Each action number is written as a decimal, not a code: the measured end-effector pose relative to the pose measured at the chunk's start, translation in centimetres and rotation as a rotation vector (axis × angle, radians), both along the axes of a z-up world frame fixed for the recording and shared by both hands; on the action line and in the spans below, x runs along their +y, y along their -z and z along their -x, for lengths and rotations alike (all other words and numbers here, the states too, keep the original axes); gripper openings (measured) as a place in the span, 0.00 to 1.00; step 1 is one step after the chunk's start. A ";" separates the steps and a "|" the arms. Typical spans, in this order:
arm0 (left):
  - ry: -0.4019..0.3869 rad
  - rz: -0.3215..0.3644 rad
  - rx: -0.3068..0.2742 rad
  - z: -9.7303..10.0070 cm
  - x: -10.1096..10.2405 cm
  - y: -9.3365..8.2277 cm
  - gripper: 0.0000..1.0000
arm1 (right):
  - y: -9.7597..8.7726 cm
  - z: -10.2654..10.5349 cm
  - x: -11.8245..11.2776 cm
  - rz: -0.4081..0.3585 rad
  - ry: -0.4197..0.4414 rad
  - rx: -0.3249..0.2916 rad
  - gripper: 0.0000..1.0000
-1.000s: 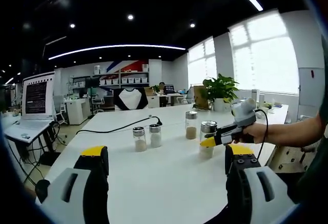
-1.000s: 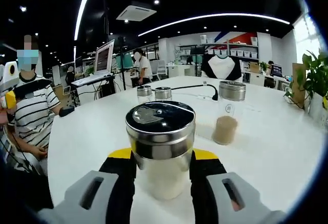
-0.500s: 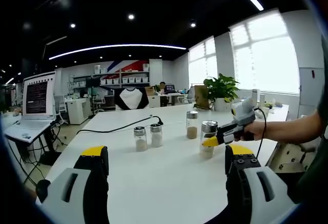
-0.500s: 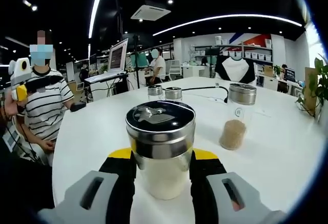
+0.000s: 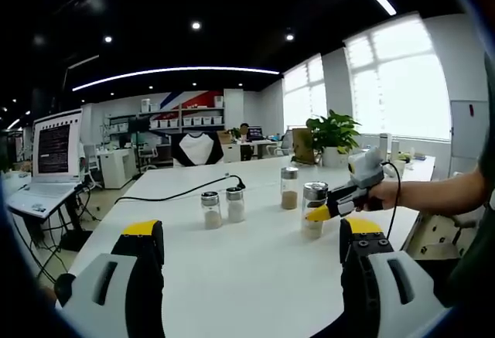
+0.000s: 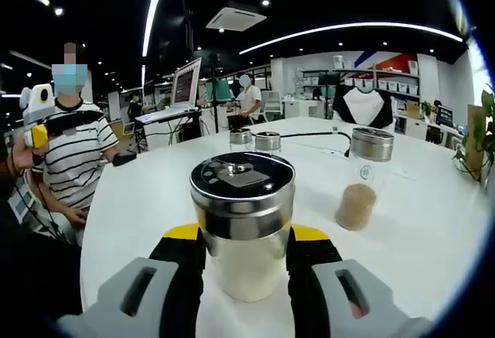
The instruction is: Rotate the seasoning bottle until the label or dispensing opening points toward the visible target arrow and the bottle remains upright within the marked orientation range
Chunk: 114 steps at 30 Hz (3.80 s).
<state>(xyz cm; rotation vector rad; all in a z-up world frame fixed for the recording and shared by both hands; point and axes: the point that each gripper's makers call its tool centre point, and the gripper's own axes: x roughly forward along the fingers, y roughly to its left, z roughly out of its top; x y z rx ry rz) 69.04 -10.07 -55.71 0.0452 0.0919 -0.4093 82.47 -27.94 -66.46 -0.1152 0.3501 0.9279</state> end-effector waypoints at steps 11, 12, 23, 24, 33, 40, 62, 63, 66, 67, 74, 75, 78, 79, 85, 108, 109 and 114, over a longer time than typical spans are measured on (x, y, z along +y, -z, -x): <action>-0.014 0.001 0.005 0.0 0.0 0.0 1.00 | -0.5 -0.2 -0.6 -0.049 0.040 -0.032 0.54; -0.015 0.003 0.004 0.0 0.0 0.0 1.00 | -0.5 -0.1 -0.7 -0.044 0.048 -0.035 0.54; 0.011 -0.017 0.007 0.1 -0.6 0.1 0.99 | -1.5 0.7 -1.7 -0.035 0.187 -0.078 0.57; 0.009 -0.016 0.009 0.1 -0.6 0.0 0.99 | -1.6 0.8 -1.7 -0.034 0.211 -0.076 0.57; 0.012 0.004 0.022 0.4 -0.9 0.6 1.00 | 0.5 1.0 -0.8 0.064 0.342 -0.049 0.54; -0.002 -0.001 0.034 0.3 -0.6 0.7 1.00 | 0.5 0.7 -1.2 0.008 0.515 -0.045 0.55; -0.006 -0.004 0.030 0.2 -0.3 0.7 0.99 | -0.8 -0.7 -1.5 -0.025 0.741 -0.042 0.46; -0.007 -0.002 0.031 0.1 -0.3 0.7 0.99 | -0.7 -0.7 -1.6 -0.026 0.750 -0.036 0.46; -0.004 0.000 0.033 0.1 -0.3 0.7 0.99 | -0.6 -1.0 -1.7 -0.018 0.749 -0.037 0.41; 0.000 0.000 0.037 0.1 -0.4 0.9 0.99 | -0.6 -1.1 -1.8 -0.015 0.746 -0.038 0.39; 0.001 0.001 0.038 0.2 -0.4 1.0 0.99 | -0.6 -1.1 -1.7 -0.009 0.738 -0.039 0.39; 0.001 0.002 0.038 0.2 -0.4 1.0 0.99 | -0.6 -1.1 -1.7 -0.008 0.735 -0.040 0.39; -0.006 0.003 0.037 0.2 -0.2 1.0 0.99 | -0.6 -1.0 -1.7 -0.006 0.730 -0.041 0.39; -0.008 0.003 0.037 0.2 -0.1 1.0 0.99 | -0.6 -1.0 -1.7 -0.006 0.728 -0.041 0.39; -0.013 0.000 0.035 0.3 0.0 1.0 0.98 | -0.6 -1.0 -1.6 0.008 0.716 -0.043 0.39; -0.008 0.001 0.024 0.4 -0.1 0.5 0.98 | -0.5 -0.8 -1.6 0.021 0.629 -0.034 0.38; -0.008 0.001 0.024 0.4 -0.1 0.5 0.98 | -0.5 -0.8 -1.5 0.020 0.624 -0.034 0.38; -0.011 0.000 0.018 0.4 0.0 0.2 0.98 | -0.5 -0.8 -1.4 0.018 0.598 -0.029 0.38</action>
